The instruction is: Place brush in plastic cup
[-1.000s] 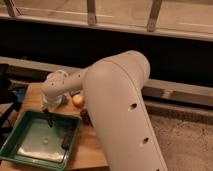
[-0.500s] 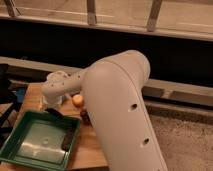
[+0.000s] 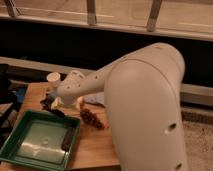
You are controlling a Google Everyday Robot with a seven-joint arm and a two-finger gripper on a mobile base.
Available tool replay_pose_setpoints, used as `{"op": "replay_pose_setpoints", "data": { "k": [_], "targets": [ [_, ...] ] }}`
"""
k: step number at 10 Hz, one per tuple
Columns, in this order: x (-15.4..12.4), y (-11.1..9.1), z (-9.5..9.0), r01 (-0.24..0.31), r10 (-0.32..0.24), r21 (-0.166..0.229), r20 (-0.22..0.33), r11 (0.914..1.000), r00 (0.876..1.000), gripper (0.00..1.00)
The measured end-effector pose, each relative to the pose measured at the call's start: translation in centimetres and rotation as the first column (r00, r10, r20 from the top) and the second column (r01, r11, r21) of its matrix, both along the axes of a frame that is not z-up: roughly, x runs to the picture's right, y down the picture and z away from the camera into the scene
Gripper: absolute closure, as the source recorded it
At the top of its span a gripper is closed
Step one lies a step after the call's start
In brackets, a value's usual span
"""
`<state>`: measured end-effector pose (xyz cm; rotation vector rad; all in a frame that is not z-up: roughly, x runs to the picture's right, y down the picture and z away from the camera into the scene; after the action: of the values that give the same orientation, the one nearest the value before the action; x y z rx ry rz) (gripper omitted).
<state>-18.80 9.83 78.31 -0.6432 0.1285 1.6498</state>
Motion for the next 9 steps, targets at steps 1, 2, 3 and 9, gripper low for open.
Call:
{"op": "replay_pose_setpoints", "data": {
  "k": [1,2,3,9],
  "targets": [
    [0.48,0.21,-0.21,-0.008,0.008,-0.004,-0.007,1.0,1.0,0.2],
    [0.51,0.25,-0.25,-0.009,0.009,-0.005,-0.007,0.9999,1.0,0.2],
    [0.32,0.28,-0.31,-0.007,0.007,-0.005,-0.005,1.0,1.0,0.2],
    [0.39,0.25,-0.28,-0.008,0.008,-0.005,-0.006,1.0,1.0,0.2]
  ]
}}
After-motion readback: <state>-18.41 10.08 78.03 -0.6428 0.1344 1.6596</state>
